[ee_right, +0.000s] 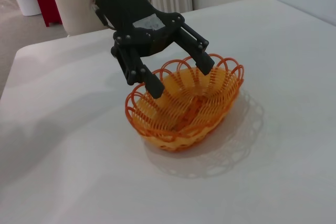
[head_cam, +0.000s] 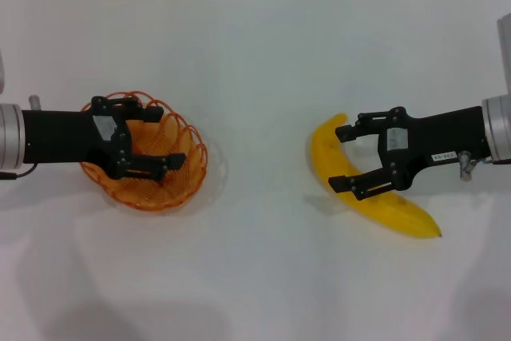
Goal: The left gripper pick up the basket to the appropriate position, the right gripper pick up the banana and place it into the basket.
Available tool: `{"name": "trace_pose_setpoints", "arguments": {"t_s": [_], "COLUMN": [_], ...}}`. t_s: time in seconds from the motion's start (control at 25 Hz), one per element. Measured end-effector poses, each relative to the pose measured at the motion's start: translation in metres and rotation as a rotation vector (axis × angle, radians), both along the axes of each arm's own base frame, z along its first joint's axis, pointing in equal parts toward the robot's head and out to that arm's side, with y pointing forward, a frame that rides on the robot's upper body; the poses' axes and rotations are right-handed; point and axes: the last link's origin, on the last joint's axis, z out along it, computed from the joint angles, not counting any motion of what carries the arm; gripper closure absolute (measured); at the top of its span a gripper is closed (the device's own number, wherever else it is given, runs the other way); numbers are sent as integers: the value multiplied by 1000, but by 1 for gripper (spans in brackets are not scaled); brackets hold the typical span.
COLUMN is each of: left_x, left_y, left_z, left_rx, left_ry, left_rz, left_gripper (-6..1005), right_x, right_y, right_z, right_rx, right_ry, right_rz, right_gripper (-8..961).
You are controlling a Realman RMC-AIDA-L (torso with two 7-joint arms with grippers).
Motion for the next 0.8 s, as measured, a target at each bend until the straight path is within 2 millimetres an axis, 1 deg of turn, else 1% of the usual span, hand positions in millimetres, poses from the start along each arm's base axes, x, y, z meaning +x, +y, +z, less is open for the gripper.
{"name": "trace_pose_setpoints", "arguments": {"t_s": [0.44,0.52,0.6,0.68,0.8], "left_x": [0,2,6,9,10], "left_y": [1,5,10,16,23], "left_z": [4,12,24,40,63], "left_rx": [22,51,85,119,140], "left_ry": [-18,-47,-78,-104,-91], "left_rz": [8,35,78,136,227], "left_gripper": [132,137,141,146,152], "right_x": [0,0,0,0,0], "right_y": [0,0,0,0,0], "right_z": [-1,-1,-1,-1,-1], "right_rx": [1,2,2,2,2], "right_ry": [2,1,1,1,1], "right_rz": [-2,-3,-4,-4,-3], "right_gripper": [59,59,59,59,59]}}
